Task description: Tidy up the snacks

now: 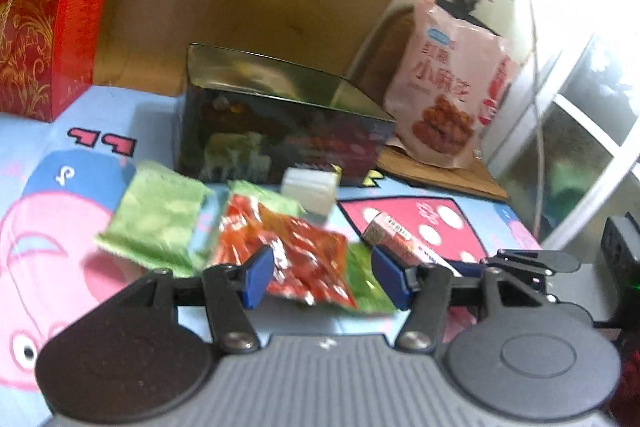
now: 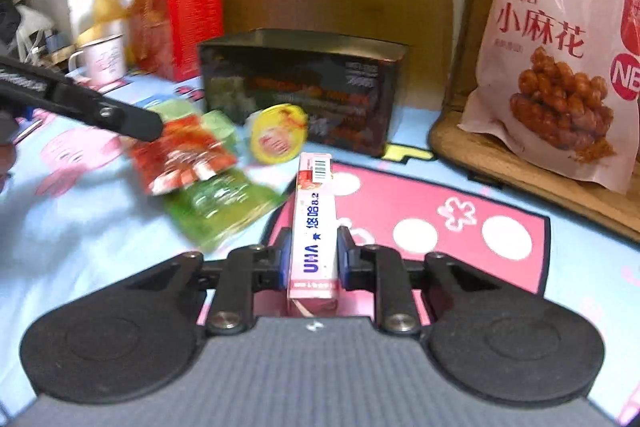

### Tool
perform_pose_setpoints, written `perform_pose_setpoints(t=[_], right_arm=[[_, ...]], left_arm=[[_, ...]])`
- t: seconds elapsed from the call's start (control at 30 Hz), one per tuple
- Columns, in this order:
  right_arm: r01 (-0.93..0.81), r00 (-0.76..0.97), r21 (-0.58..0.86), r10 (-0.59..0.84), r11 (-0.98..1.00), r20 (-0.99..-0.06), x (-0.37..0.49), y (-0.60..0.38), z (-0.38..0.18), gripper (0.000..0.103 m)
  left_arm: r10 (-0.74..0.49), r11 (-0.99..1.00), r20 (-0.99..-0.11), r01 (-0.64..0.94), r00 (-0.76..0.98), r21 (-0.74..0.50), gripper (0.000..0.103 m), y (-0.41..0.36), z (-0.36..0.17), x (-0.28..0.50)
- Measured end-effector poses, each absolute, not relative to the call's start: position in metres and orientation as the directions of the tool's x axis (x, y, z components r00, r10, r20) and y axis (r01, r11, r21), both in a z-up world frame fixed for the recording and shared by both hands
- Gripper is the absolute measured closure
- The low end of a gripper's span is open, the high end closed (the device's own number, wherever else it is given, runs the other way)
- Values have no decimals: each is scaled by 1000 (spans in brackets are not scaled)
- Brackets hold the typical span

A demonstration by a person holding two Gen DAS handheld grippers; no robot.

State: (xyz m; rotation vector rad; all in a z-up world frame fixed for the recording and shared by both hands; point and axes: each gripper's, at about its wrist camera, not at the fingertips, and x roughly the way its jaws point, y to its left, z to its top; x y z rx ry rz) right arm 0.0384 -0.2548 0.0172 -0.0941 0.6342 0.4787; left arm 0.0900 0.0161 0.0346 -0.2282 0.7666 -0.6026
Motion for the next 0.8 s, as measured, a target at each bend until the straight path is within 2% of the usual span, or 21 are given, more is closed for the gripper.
perform_pose_setpoints(t=[0.1,0.2,0.27,0.33,0.37,0.47,0.57,0.8], right_arm=[[-586,657,54,513,808,-552,4,-247,25,78],[-733,563,22,625,680,-541,-26,-224,23,78],[-785,528,-28,645,619,-553,-35,-203,17,77],[-779,563,-108,614,618,-552,-38,-186,11,74],[-767,585,-133,600,628,-546,-37,-181,10,70],[-704,647,-110,569,702,-507,-36,-185,17,57],[-652,679,-51,554,756,-482,-44,-201,23,57],[-574,669,105,540,812,-511,-72,-228,10,57]], left_arm=[[-613,790,-562,444,556,-423,42,25,37,74],[-634,773,-554,459,540,-437,41,34,35,58],[-625,780,-564,457,539,-428,41,37,32,48],[-605,796,-582,438,544,-418,41,41,28,40],[-596,802,-589,426,546,-418,41,44,27,37],[-584,812,-591,405,556,-420,41,54,26,28],[-578,816,-586,400,567,-418,41,62,28,24],[-593,805,-596,425,542,-415,41,46,24,33]])
